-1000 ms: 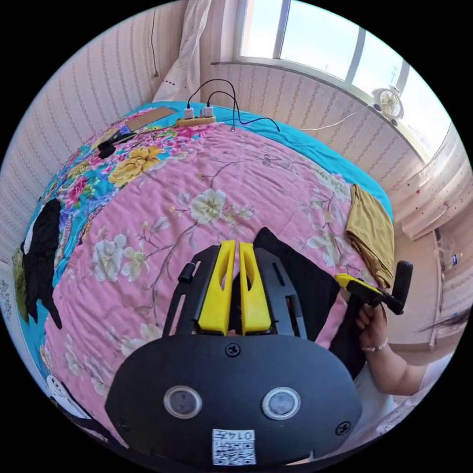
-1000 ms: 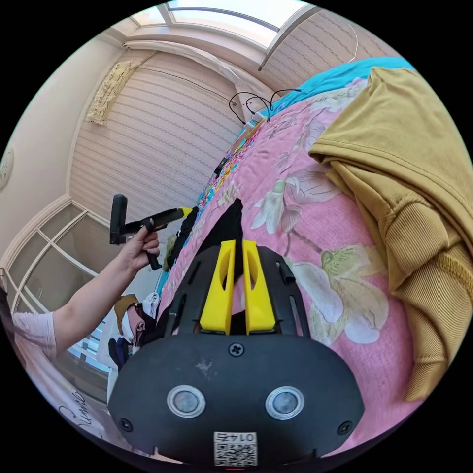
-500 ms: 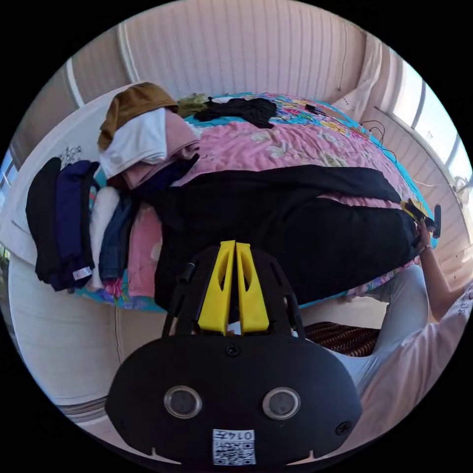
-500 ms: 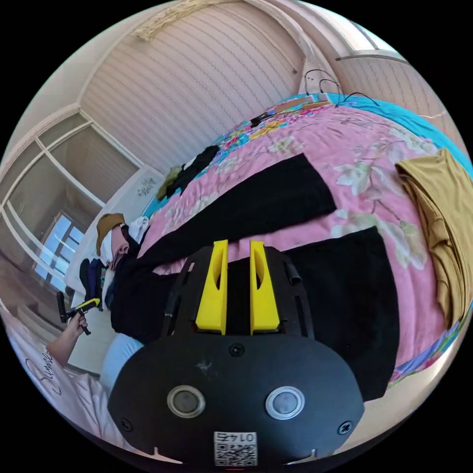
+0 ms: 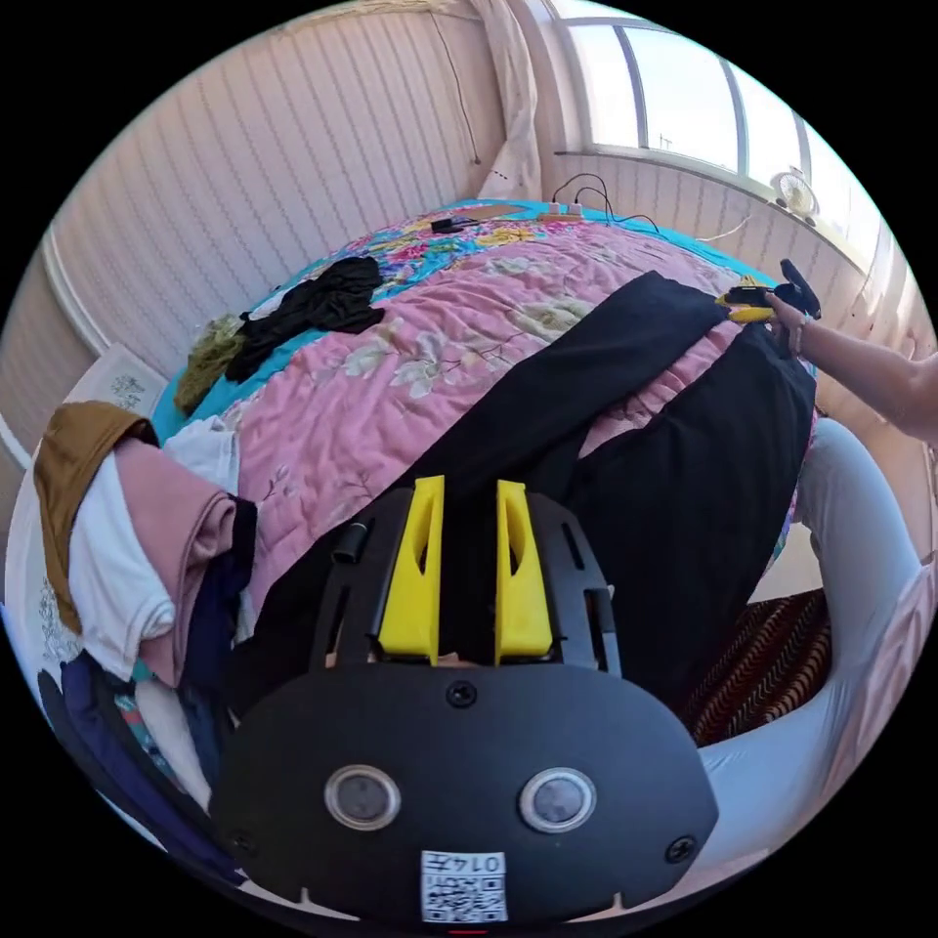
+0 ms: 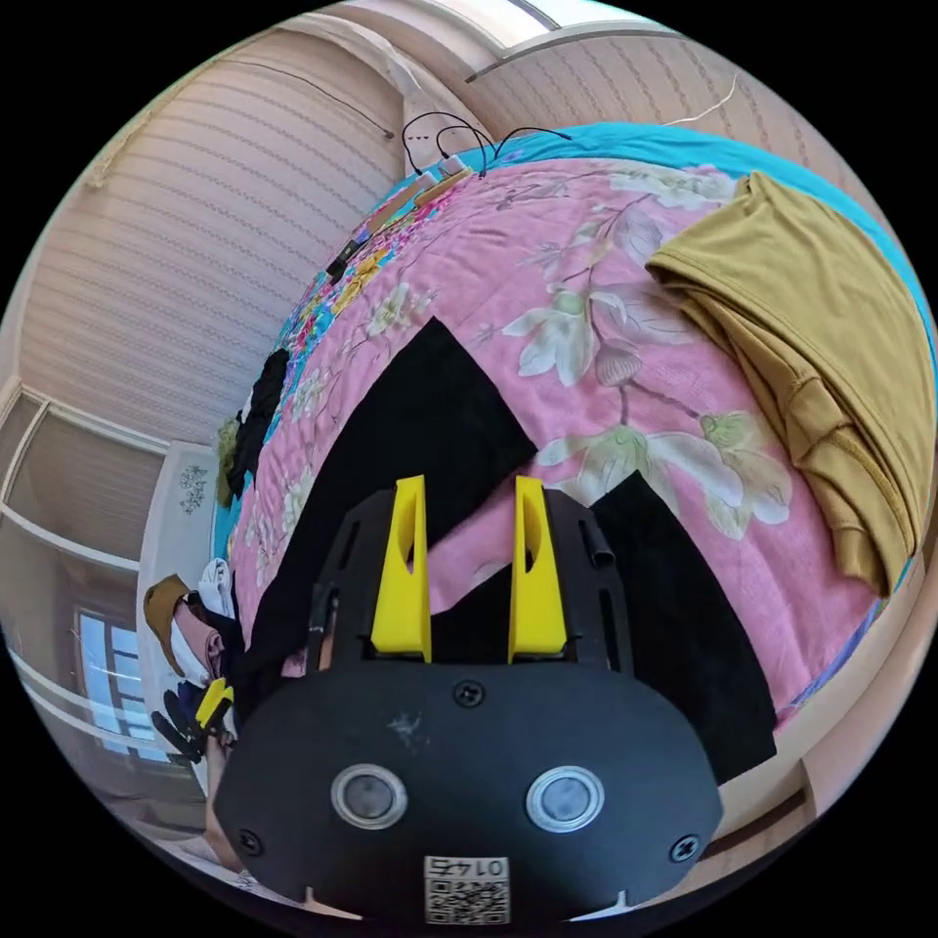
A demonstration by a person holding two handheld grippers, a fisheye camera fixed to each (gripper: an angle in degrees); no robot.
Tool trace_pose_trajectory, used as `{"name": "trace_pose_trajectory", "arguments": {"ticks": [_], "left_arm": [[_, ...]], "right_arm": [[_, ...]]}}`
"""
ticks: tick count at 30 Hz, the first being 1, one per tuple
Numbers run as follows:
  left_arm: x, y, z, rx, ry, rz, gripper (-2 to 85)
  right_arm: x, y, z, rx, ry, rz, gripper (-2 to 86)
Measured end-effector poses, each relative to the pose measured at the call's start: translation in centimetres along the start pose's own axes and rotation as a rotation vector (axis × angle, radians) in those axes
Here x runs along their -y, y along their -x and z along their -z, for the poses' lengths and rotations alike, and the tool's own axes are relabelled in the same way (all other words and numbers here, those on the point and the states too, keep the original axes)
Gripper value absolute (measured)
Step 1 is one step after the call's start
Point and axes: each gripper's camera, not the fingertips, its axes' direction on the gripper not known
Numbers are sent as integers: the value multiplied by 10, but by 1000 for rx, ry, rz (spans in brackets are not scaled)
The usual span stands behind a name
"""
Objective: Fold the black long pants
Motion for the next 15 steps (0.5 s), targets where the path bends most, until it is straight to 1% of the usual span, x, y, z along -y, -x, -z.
{"name": "trace_pose_trajectory", "arguments": {"ticks": [1, 3, 4, 5, 6, 8, 12, 15], "left_arm": [[6, -1, -9, -1, 33, -24, 87], [19, -7, -39, -4, 159, -103, 70], [21, -8, -43, -2, 175, -115, 60], [23, -10, -47, 30, 186, -125, 37], [25, -9, -44, 64, 168, -121, 9], [28, -5, -35, 67, 134, -99, -2], [34, 13, 0, 19, 22, -45, -9], [41, 31, 25, -39, -61, -3, -10]], "right_arm": [[3, 0, -3, 4, 2, -6, 115], [9, 5, -10, -5, 8, 6, 71], [11, 5, -10, 17, 14, 16, 57], [13, 6, -5, 107, 11, 46, 30], [13, 8, 6, 187, -19, 66, 23], [12, 19, 29, 282, -55, 141, 15], [11, 67, 96, 327, -133, 366, 7], [21, 95, 130, 314, -154, 435, 6]]}}
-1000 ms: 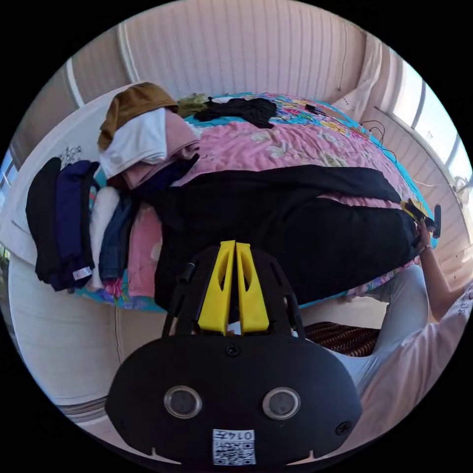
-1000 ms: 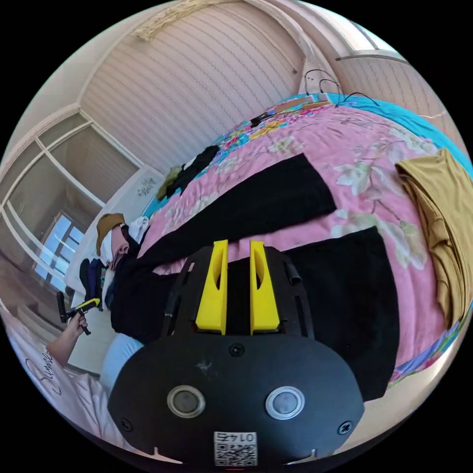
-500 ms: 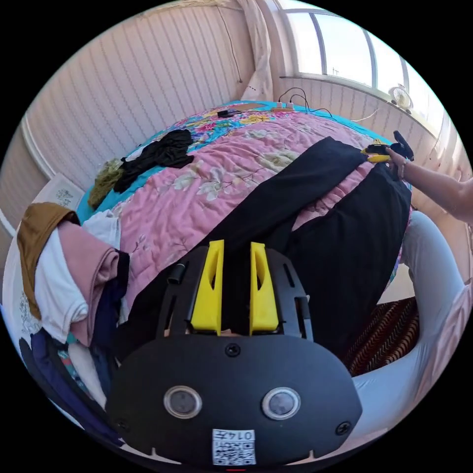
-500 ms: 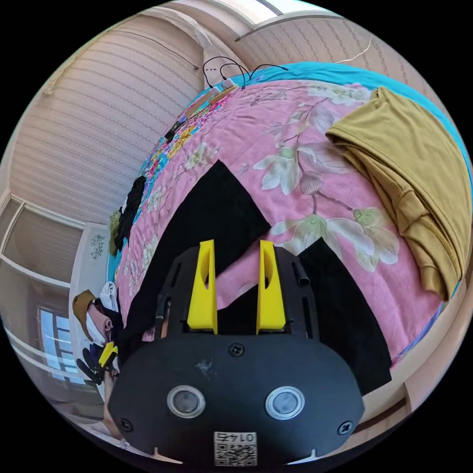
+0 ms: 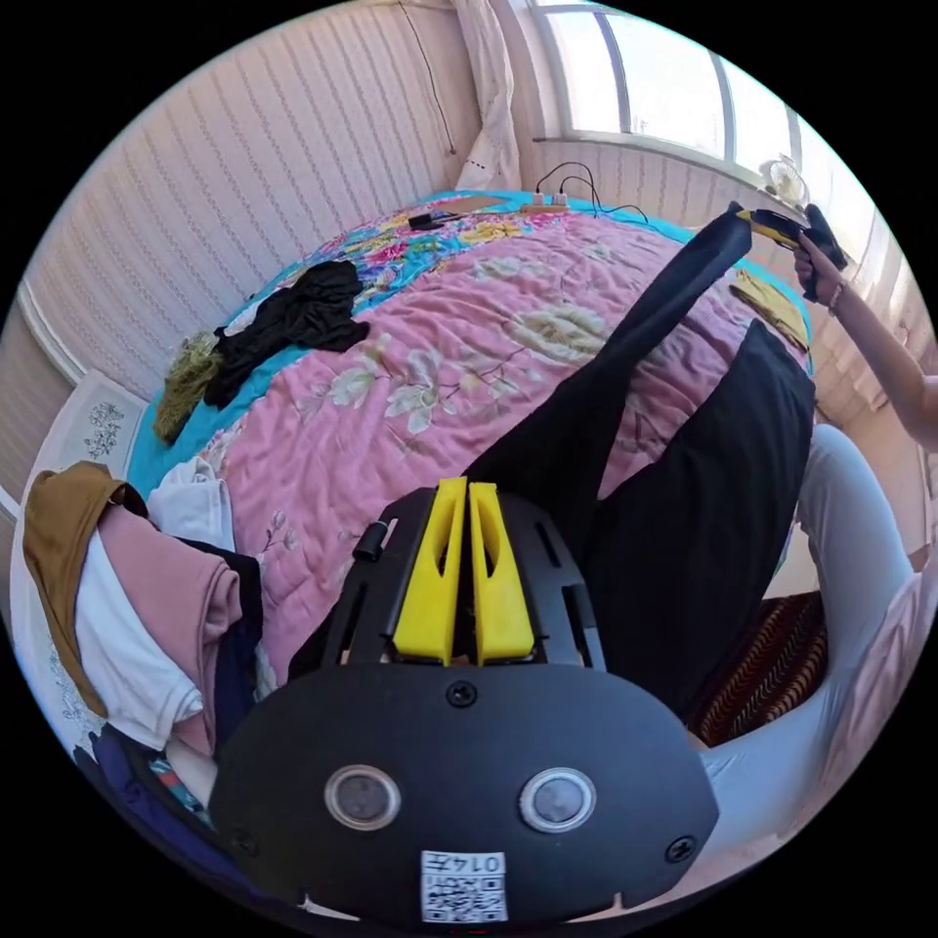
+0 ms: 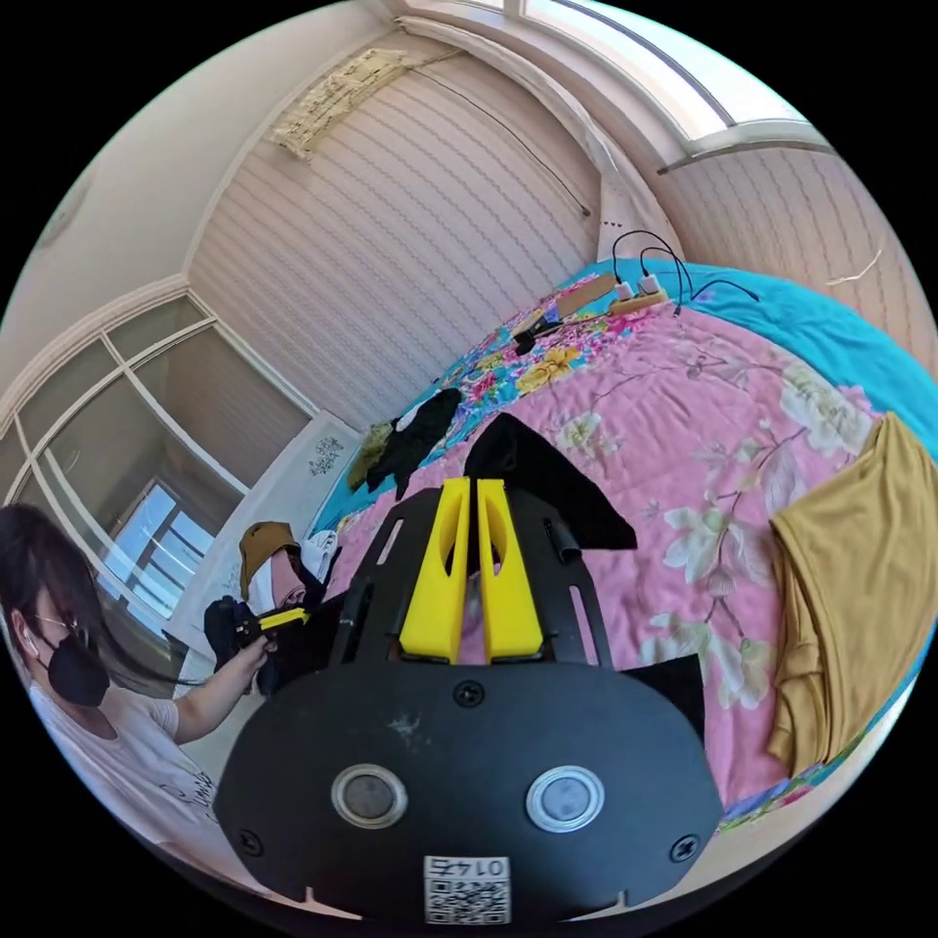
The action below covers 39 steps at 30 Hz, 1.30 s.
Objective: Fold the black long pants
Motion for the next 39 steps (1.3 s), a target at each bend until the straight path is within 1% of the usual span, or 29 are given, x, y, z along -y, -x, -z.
{"name": "trace_pose_trajectory", "arguments": {"ticks": [3, 5, 8, 9, 12, 13, 15, 18, 21, 23, 24, 25, 27, 31, 33, 35, 37, 39], "left_arm": [[16, 14, 12, -28, -52, 21, -10], [30, 20, 11, -9, -62, 24, -10], [54, 28, -9, 36, -11, 19, -10], [63, 33, -23, 46, 18, 42, -10], [80, 50, -66, 97, 94, 134, -10], [83, 54, -75, 104, 106, 160, -9], [88, 69, -112, 117, 189, 265, -8], [88, 81, -141, 115, 277, 330, -4], [94, 87, -128, 130, 197, 349, -1], [103, 86, -118, 144, 163, 315, -1], [111, 81, -114, 169, 154, 262, -2], [116, 77, -113, 184, 154, 236, -3], [141, 61, -113, 205, 151, 147, -4], [183, 31, -121, 189, 106, 55, -3], [210, 14, -128, 138, 75, 21, 0], [229, 3, -130, 75, 45, -6, 5], [248, -14, -132, 8, 17, -76, 16], [274, -46, -133, -57, -22, -207, 33]], "right_arm": [[28, 12, -3, -46, 38, 32, 5], [45, 14, -14, -78, 67, 38, 6], [79, 9, -57, -167, 178, 52, 8], [92, -1, -80, -184, 219, 38, 10], [113, -37, -142, -182, 263, -27, 19], [114, -44, -154, -180, 270, -47, 21], [109, -72, -186, -190, 253, -156, 29], [92, -84, -186, -213, 185, -147, 44], [67, -102, -171, -259, 224, -115, 62], [51, -117, -156, -330, 235, -115, 69], [40, -127, -150, -347, 234, -118, 72], [36, -133, -149, -341, 240, -126, 74], [28, -155, -159, -264, 275, -183, 83], [28, -178, -186, -190, 247, -259, 88], [34, -187, -194, -137, 198, -280, 48], [37, -189, -192, -77, 205, -282, 18], [37, -178, -163, -59, 135, -229, 9], [27, -169, -113, -32, 123, -181, 3]]}}
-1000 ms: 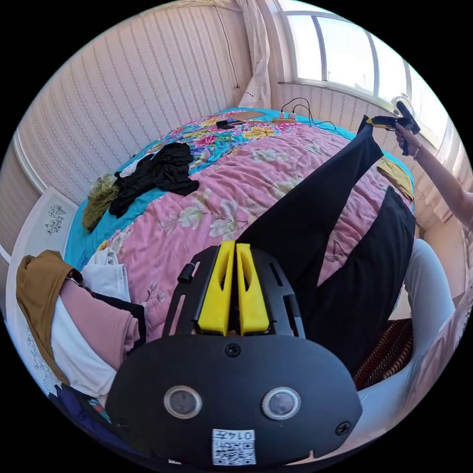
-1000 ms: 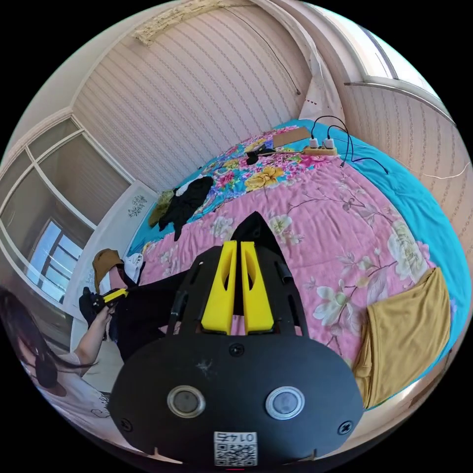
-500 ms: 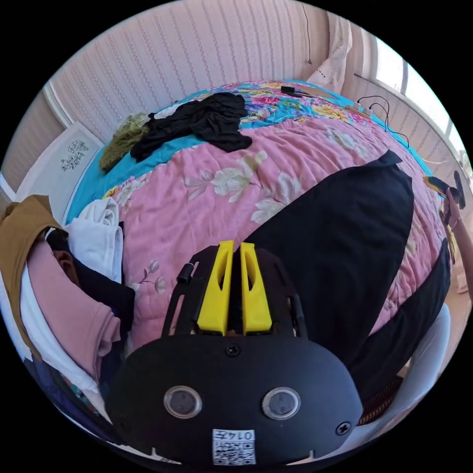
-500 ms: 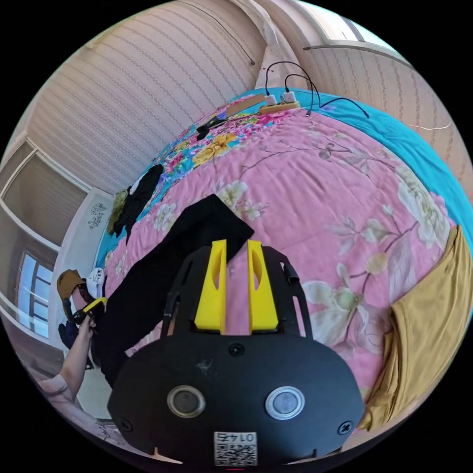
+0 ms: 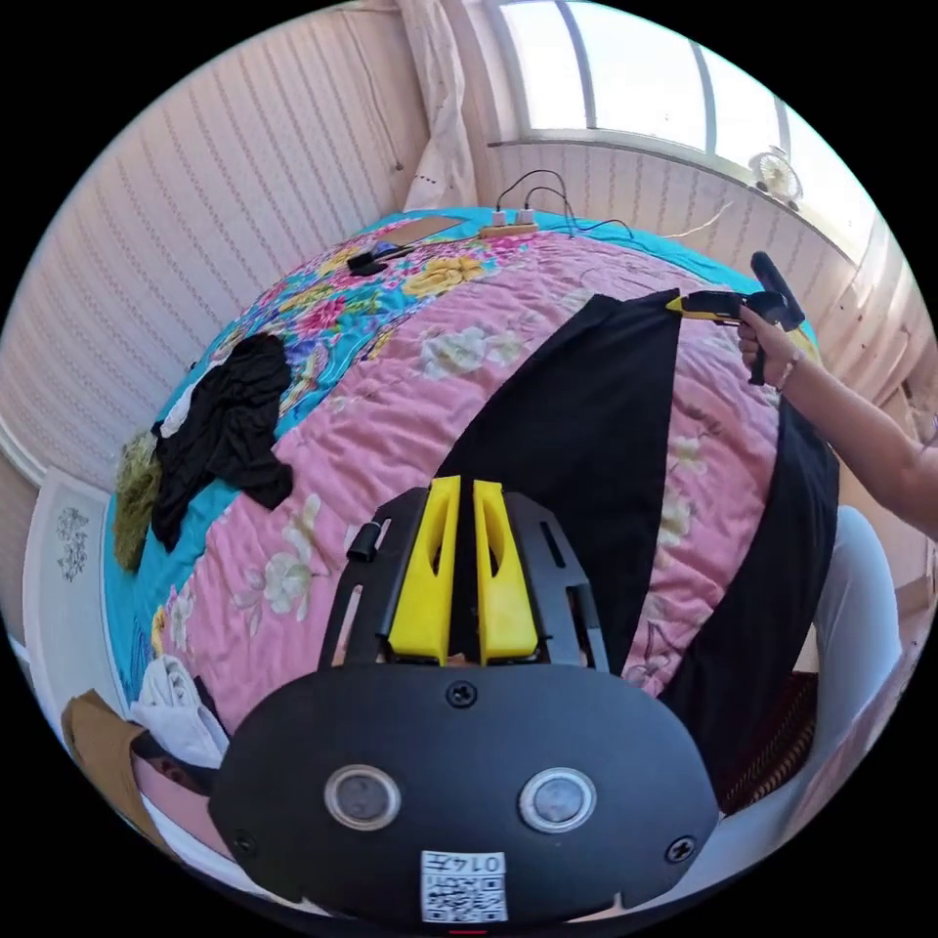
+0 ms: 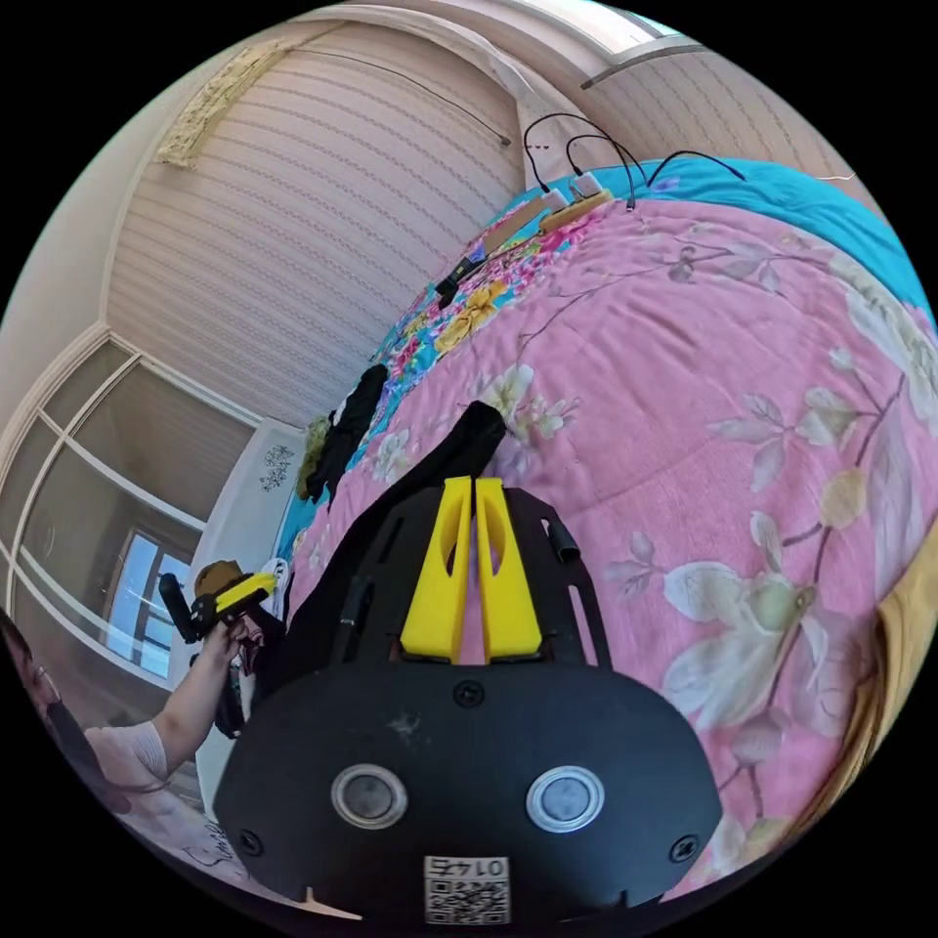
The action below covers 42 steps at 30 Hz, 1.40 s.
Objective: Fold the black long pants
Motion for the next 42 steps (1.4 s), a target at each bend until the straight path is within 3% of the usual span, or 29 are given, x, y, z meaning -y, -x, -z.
{"name": "trace_pose_trajectory", "arguments": {"ticks": [7, 11, 17, 20, 21, 28, 32, 37, 40, 42], "left_arm": [[88, -89, -43, -156, -44, -240, 47], [134, -116, -95, -231, 35, -213, 53], [186, -130, -146, -177, 63, -138, 59], [192, -141, -180, -92, 206, -190, 43], [191, -145, -183, -148, 203, -234, 25], [194, -150, -184, -250, 143, -149, -8], [169, -145, -180, -270, 162, -74, -4], [96, -102, -76, -190, 34, -38, 4], [-10, -69, 19, -147, -36, -15, 4], [-129, -51, 86, -47, -9, 65, 1]], "right_arm": [[-88, -49, 75, -41, 40, -75, 0], [-123, -94, 64, 25, 20, -125, 0], [-124, -115, 62, 90, 52, -111, 0], [-127, -124, 60, 123, 54, -120, 0], [-128, -125, 60, 133, 52, -118, 0], [-135, -123, 74, -31, -5, -80, 0], [-144, -138, 54, -7, 23, -120, 3], [-157, -148, 44, 83, -14, -143, 19], [-169, -133, 49, 21, -74, -117, 41], [-183, -111, 54, -6, -73, -79, 53]]}}
